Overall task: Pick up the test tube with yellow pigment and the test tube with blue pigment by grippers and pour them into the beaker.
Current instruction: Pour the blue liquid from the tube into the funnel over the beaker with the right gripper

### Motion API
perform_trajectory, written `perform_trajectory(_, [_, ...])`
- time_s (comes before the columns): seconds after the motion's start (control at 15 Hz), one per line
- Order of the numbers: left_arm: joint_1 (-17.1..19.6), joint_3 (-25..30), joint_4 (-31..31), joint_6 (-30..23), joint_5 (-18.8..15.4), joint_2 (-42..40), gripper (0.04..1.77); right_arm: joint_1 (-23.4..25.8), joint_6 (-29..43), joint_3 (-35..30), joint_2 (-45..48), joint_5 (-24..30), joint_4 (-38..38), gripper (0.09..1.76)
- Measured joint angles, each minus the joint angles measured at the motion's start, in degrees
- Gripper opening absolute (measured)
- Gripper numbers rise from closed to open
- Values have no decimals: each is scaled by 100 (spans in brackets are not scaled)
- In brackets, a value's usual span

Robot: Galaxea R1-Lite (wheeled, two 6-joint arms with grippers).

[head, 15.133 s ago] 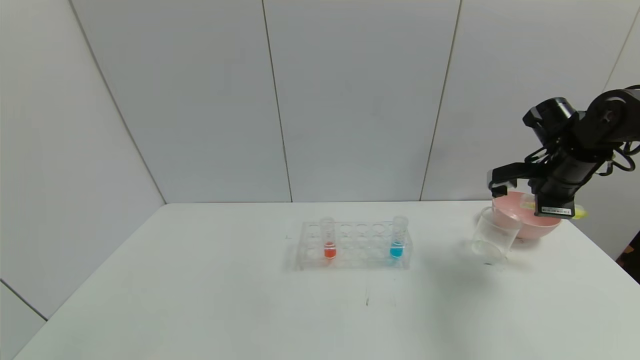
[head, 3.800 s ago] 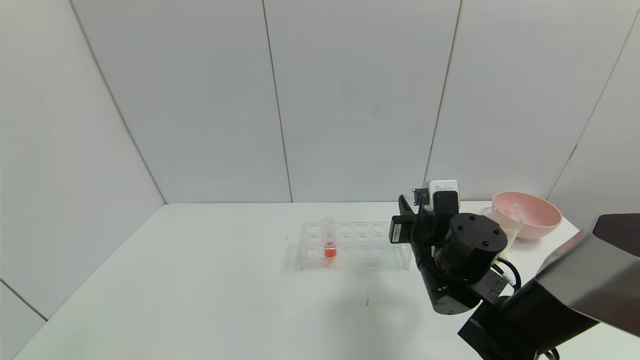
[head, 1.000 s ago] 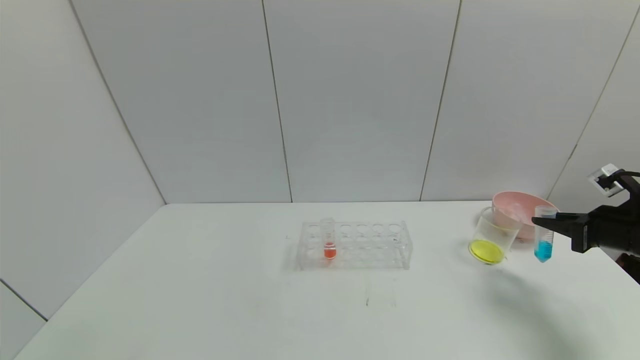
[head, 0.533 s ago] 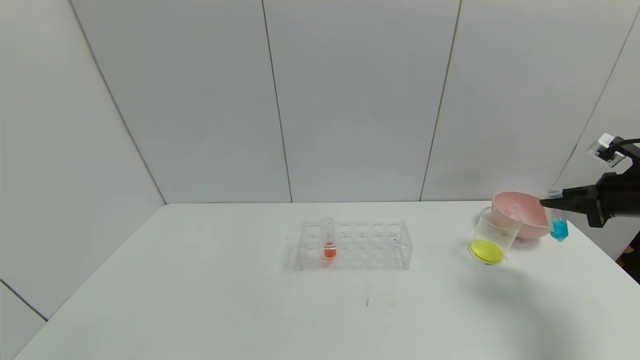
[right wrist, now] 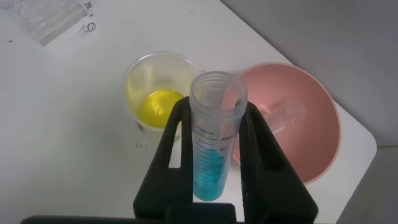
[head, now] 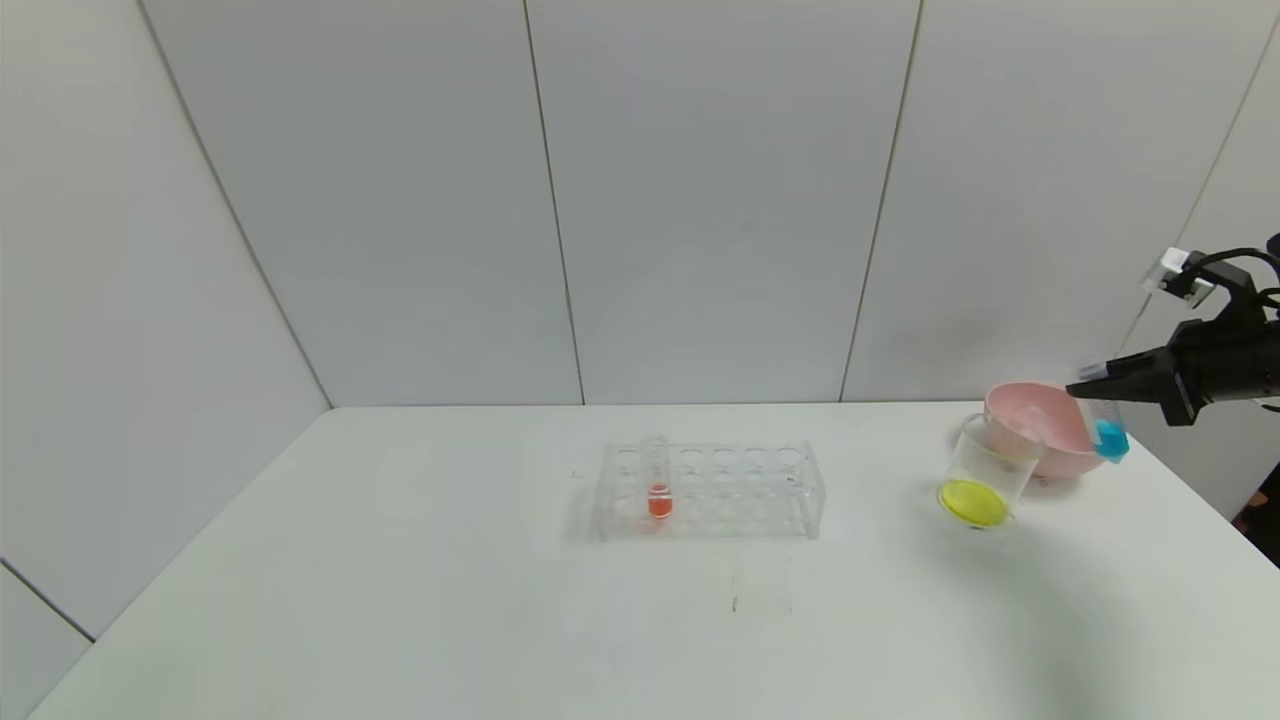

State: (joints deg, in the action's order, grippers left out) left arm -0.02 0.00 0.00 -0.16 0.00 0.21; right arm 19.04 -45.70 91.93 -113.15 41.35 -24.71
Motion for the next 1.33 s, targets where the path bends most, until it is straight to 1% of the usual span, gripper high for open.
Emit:
perform_trajectory(0.13, [0, 0, 0, 0, 0, 0, 176, -74, -162, 573, -137, -152, -684, 49])
perform_trajectory(0.33, [2, 0, 0, 2, 0, 0, 176, -223, -408, 1360, -328, -558, -1525, 49])
perform_trajectory(0.47, [2, 0, 0, 0, 0, 0, 176, -311, -545, 1782, -460, -845, -1886, 49])
perform_trajectory(0.6, [2, 0, 0, 2, 0, 0, 176, -395, -638, 2081, -597, -1068, -2039, 49])
perform_trajectory(0.8, [0, 0, 0, 0, 0, 0, 176, -516, -863, 2177, -713, -1423, -2075, 49])
perform_trajectory(1.0, [0, 0, 0, 0, 0, 0, 176, -599, -1085, 2196, -755, -1620, -2077, 49])
perform_trajectory(1.2, [0, 0, 0, 0, 0, 0, 176, -617, -1470, 2210, -761, -2115, -2072, 49])
perform_trajectory(1.33, [0, 0, 0, 0, 0, 0, 176, -614, -1640, 2246, -768, -2291, -2072, 49])
